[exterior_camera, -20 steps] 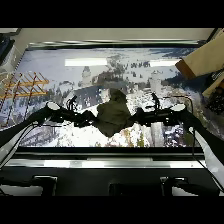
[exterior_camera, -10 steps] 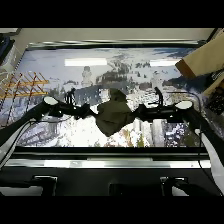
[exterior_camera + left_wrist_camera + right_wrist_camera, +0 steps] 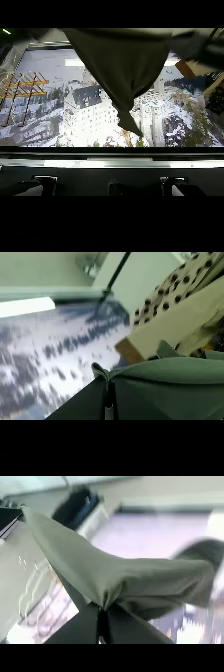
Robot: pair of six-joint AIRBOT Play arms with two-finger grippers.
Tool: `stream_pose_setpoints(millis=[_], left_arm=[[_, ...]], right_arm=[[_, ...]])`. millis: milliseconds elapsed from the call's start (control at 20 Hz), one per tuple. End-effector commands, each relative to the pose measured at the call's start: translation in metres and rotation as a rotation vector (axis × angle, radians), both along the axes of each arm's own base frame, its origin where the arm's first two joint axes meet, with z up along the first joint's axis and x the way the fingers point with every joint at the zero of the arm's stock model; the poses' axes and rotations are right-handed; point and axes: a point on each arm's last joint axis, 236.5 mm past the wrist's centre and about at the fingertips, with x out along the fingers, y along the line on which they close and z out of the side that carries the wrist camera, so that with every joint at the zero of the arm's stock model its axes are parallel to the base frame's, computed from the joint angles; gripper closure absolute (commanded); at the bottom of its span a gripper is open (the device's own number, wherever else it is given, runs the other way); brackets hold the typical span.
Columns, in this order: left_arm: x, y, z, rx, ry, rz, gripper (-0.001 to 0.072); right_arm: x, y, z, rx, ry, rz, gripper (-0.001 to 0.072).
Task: Fold the clothes and pants, and hang the long-sleeved shirts on hangers.
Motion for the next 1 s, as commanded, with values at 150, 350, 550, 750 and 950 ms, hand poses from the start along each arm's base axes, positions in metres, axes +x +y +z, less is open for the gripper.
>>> stream_pose_setpoints(millis=[150,350,550,750,950], left_arm=[[-0.134,0.062,0.146,-0.065,-0.389,0.256,0.0690],[-0.132,0.091,0.132,-0.018,-0.324,0.392,0.0690],[-0.058,0.080,0.043,0.093,-0.035,0.357,0.0689],[0.038,0.069,-0.107,0.216,0.367,0.294,0.0690],[0.113,0.084,-0.270,0.254,0.729,0.378,0.0690]], right_arm=[[-0.121,-0.004,0.159,0.053,-0.407,-0.073,0.0679],[-0.089,-0.026,0.151,0.050,-0.341,-0.192,0.0679],[0.022,-0.043,0.061,0.014,-0.018,-0.239,0.0679],[0.148,-0.023,-0.105,-0.083,0.368,-0.174,0.0678],[0.254,0.014,-0.255,-0.044,0.534,-0.202,0.0678]])
